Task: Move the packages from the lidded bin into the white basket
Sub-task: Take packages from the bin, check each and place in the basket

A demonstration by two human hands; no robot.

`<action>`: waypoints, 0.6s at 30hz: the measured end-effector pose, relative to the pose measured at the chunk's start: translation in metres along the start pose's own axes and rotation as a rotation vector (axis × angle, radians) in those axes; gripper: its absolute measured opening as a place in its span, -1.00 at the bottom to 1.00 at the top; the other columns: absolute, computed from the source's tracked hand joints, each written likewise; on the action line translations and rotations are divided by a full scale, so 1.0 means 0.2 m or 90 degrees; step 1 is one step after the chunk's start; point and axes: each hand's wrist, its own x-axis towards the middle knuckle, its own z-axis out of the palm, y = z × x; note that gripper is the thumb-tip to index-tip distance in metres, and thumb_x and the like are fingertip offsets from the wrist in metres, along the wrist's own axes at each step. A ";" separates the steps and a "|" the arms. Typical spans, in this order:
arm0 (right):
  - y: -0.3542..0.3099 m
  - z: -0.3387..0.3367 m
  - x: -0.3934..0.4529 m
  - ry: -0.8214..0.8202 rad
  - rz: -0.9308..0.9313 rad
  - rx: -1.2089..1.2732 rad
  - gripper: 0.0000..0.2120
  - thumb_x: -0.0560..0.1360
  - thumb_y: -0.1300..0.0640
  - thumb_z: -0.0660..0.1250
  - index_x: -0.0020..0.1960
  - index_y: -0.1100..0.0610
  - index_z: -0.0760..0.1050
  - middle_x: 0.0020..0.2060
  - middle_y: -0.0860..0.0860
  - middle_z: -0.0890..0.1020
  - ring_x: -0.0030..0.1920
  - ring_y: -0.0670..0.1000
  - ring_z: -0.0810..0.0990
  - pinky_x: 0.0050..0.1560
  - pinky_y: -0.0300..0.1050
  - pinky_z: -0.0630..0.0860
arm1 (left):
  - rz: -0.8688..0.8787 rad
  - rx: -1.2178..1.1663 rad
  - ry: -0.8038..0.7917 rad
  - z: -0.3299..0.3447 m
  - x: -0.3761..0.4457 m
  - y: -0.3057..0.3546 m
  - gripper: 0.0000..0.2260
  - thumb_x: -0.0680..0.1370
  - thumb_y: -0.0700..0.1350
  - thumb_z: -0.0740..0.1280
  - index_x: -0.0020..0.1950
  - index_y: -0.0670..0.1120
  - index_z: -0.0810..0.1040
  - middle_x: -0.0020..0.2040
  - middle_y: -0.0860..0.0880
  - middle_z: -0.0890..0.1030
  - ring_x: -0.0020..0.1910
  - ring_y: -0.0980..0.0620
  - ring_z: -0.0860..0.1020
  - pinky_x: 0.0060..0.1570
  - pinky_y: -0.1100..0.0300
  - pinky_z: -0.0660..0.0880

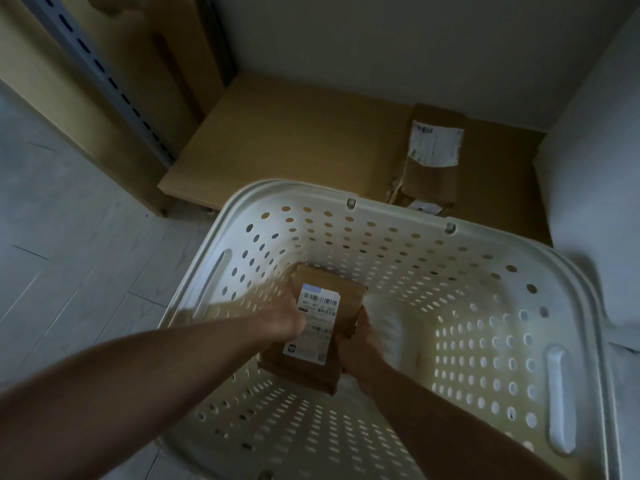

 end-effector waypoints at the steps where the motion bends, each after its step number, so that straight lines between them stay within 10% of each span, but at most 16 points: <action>1: -0.01 0.00 0.00 0.000 -0.002 -0.037 -0.32 0.61 0.25 0.19 0.64 -0.04 0.00 0.20 0.09 0.60 0.15 0.19 0.63 0.07 0.25 0.64 | 0.001 0.008 -0.009 0.00 0.00 0.01 -0.44 0.61 -0.32 0.15 0.61 -0.09 0.14 0.41 -0.15 0.52 0.41 -0.19 0.49 0.35 -0.11 0.50; 5: -0.06 -0.06 0.00 -0.074 0.001 -0.197 -0.26 0.64 0.11 0.25 0.65 0.05 -0.13 0.28 0.16 0.55 0.14 0.21 0.63 -0.06 0.11 0.68 | 0.009 0.059 0.011 -0.02 -0.04 0.09 -0.59 0.63 -0.25 0.19 0.49 -0.17 0.34 0.34 -0.16 0.56 0.29 -0.16 0.57 0.21 0.02 0.57; 12: -0.17 -0.23 -0.11 -0.122 -0.108 -0.563 -0.52 0.65 0.13 0.26 0.53 0.21 0.26 0.39 0.14 0.50 0.32 0.14 0.55 0.21 -0.07 0.51 | 0.093 0.127 0.019 -0.03 -0.22 0.25 -0.47 0.64 -0.18 0.24 0.59 -0.23 0.19 0.38 -0.23 0.45 0.29 -0.14 0.52 0.07 0.08 0.51; 18: -0.30 -0.37 -0.29 -0.029 -0.289 -0.605 -0.44 0.67 0.08 0.20 0.61 0.14 0.13 0.52 0.14 0.36 0.49 0.18 0.36 0.47 0.06 0.32 | 0.213 0.123 0.025 -0.11 -0.49 0.29 -0.53 0.61 -0.20 0.22 0.53 -0.09 0.35 0.34 -0.14 0.52 0.24 -0.13 0.54 0.07 0.09 0.52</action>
